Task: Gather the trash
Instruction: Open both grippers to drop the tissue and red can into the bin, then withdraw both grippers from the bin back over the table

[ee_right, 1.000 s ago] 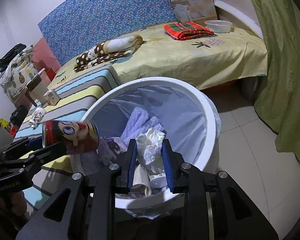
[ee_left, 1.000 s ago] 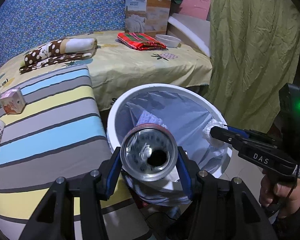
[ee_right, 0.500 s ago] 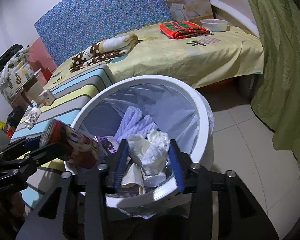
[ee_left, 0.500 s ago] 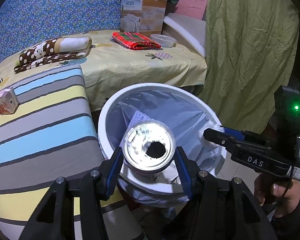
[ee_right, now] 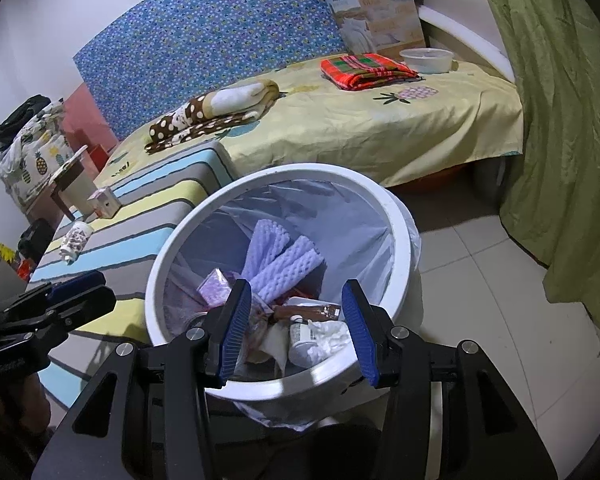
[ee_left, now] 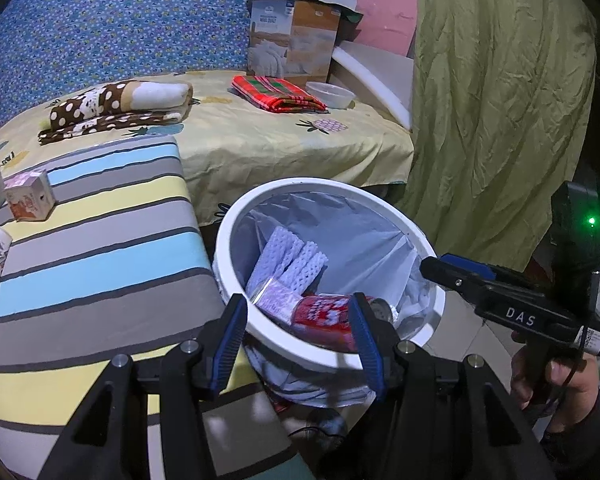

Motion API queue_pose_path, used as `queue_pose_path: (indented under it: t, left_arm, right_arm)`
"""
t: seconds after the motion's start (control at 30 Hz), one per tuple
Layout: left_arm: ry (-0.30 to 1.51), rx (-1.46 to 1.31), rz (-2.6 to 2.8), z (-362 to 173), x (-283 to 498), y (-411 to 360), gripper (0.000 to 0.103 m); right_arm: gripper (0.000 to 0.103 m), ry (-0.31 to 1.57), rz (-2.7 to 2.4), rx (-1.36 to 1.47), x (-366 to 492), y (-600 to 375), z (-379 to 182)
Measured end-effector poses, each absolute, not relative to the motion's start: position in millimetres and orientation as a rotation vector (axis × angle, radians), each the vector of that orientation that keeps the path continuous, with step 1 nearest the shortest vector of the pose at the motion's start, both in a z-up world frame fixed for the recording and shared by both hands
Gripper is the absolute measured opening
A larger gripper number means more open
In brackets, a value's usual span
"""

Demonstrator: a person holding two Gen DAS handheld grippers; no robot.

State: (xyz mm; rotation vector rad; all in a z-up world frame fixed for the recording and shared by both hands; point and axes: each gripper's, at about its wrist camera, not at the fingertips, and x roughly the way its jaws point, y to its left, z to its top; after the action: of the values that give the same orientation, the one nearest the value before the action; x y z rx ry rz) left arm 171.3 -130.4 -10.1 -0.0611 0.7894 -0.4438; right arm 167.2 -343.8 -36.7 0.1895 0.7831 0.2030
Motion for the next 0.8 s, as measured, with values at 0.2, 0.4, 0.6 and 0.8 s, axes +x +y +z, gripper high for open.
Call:
queue_pose_path:
  t: [0.2,0.4,0.6,0.8]
  left_arm:
    - [0.777,-0.082,-0.426,-5,161,-116,0.055]
    - [0.763,-0.108,-0.391,-2,149,-97,0.055]
    - [0.746,-0.129,-0.342,0,133,-74,0.054]
    - [0.723,-0.143,-0.293,3,116,-52,0.055]
  right_arm:
    - [0.049,0.761,0.217,0.182,160,-337,-28]
    - [0.049,0.748,0.247,0.161,151,-323,-22]
    - [0.049,0.744,0.306,0.141,141,-301,-20]
    - [0.049,0.738,0.373,0.116,133,-279,-15]
